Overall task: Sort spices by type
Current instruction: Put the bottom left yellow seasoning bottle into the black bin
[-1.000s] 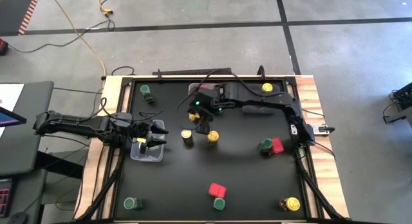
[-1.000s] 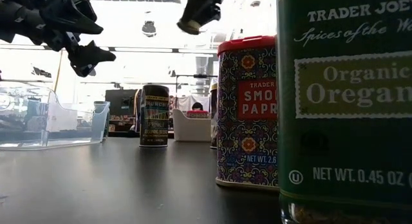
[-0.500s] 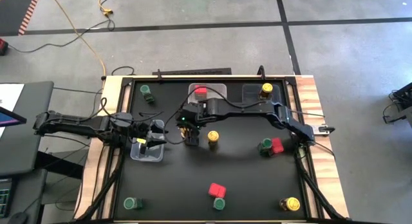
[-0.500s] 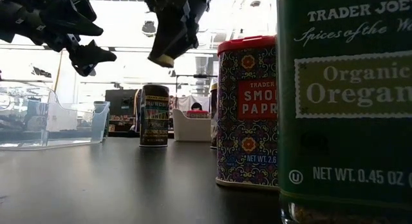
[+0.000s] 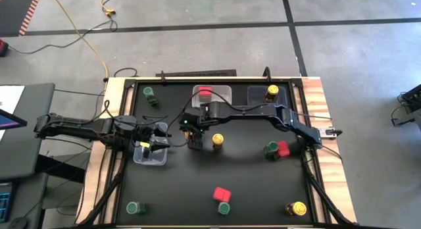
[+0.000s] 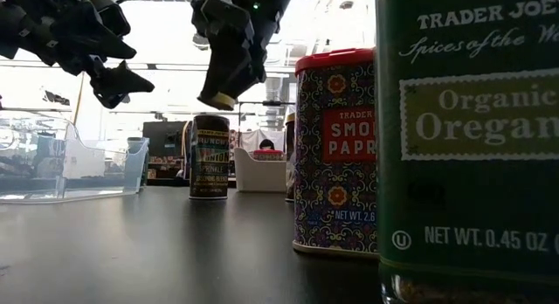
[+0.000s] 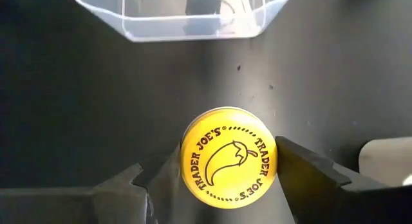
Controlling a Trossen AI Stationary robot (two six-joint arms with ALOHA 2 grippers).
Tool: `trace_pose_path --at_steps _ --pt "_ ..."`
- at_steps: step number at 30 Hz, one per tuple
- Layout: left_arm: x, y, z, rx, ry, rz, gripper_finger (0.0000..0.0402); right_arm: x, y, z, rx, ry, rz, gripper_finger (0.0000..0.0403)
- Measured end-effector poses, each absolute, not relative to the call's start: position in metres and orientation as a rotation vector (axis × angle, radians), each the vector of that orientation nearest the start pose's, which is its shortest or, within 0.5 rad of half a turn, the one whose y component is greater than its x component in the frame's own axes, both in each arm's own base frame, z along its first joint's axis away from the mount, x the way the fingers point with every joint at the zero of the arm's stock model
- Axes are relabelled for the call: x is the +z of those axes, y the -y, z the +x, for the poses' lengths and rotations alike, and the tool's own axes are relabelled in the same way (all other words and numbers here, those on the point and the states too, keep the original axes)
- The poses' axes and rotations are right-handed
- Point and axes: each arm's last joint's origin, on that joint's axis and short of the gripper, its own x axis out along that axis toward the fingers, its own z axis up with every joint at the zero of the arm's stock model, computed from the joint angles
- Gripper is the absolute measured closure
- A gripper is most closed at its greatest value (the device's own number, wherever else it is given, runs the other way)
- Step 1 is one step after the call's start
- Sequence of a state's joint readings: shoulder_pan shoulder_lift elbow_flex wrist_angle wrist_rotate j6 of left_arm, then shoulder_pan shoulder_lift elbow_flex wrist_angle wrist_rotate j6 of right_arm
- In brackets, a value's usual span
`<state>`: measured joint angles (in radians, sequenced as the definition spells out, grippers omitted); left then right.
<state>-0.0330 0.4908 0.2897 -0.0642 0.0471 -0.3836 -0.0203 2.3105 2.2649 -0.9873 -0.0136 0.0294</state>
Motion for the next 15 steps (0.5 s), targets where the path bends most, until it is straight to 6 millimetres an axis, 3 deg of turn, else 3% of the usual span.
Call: trace_pose_path --at_steps 4,15 --pt "0.2125 0.0057 0.1323 -0.028 -0.276 -0.383 0.0148 0.2567 0.0103 0.4936 -0.016 -1.069 0.05 0.0153" --pt "0.2126 0.0058 0.1324 -0.028 -0.276 -0.386 0.0148 0.2603 0.0114 0.4963 -0.006 -1.028 0.044 0.0152"
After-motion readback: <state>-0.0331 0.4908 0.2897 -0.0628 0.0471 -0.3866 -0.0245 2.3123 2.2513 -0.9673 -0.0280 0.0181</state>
